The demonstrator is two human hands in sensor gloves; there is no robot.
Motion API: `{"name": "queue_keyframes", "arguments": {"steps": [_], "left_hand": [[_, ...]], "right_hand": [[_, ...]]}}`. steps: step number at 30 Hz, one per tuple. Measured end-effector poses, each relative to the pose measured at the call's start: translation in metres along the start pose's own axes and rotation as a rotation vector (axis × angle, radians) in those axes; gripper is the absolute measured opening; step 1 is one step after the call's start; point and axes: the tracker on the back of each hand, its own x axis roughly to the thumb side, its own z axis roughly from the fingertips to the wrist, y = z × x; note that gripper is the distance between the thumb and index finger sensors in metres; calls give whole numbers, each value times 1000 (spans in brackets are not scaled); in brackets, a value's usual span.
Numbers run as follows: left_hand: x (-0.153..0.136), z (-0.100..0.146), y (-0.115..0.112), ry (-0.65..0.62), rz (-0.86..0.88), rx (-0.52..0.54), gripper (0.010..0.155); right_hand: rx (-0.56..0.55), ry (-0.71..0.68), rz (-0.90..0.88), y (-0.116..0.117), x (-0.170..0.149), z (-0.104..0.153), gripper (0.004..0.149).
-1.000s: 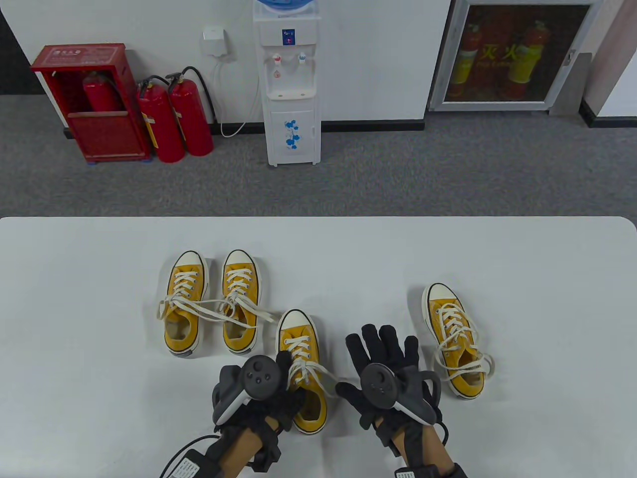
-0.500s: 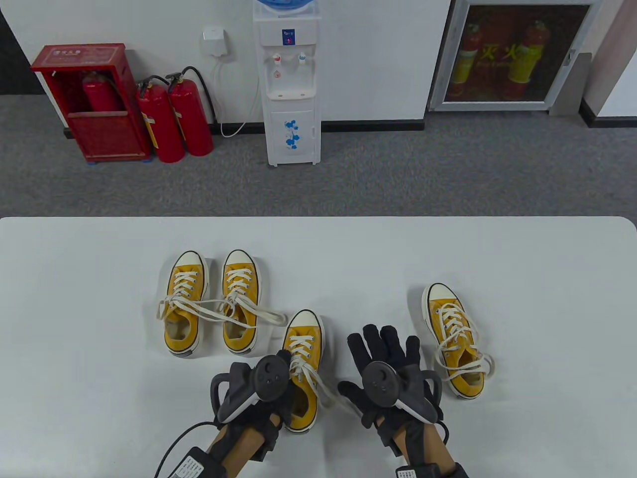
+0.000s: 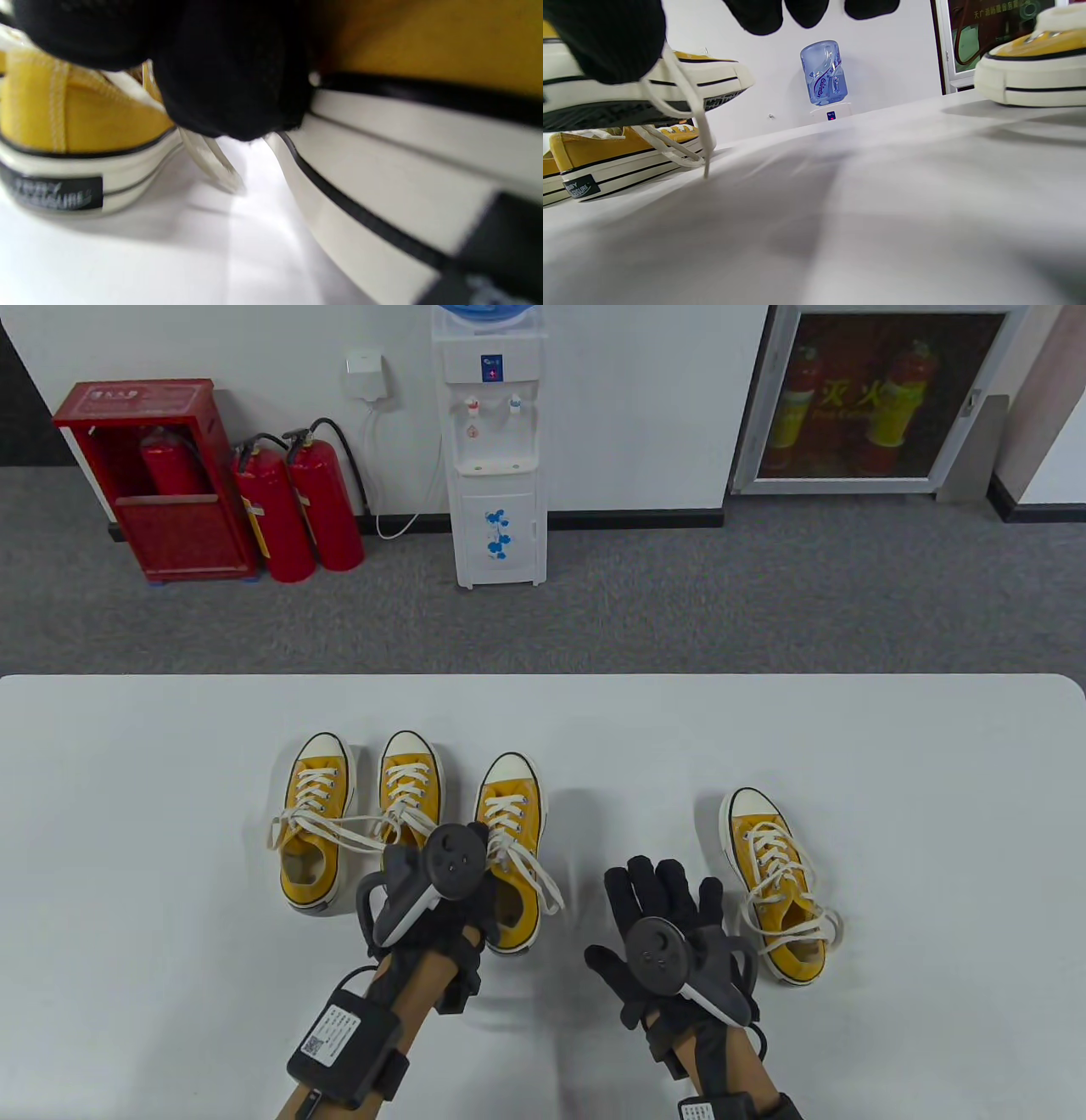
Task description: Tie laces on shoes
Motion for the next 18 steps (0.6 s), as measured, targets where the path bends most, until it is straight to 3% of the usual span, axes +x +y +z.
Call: {"name": "queue_keyframes", "arguments": {"steps": [8,18], "left_hand": [[-1,-39,2,69,-35,33,61],[-4,-66,-22,88,-139,47,59]], "right_hand": [[10,1,12,1,1,0,88],[31,-3,30,3,2,-1,86]]}}
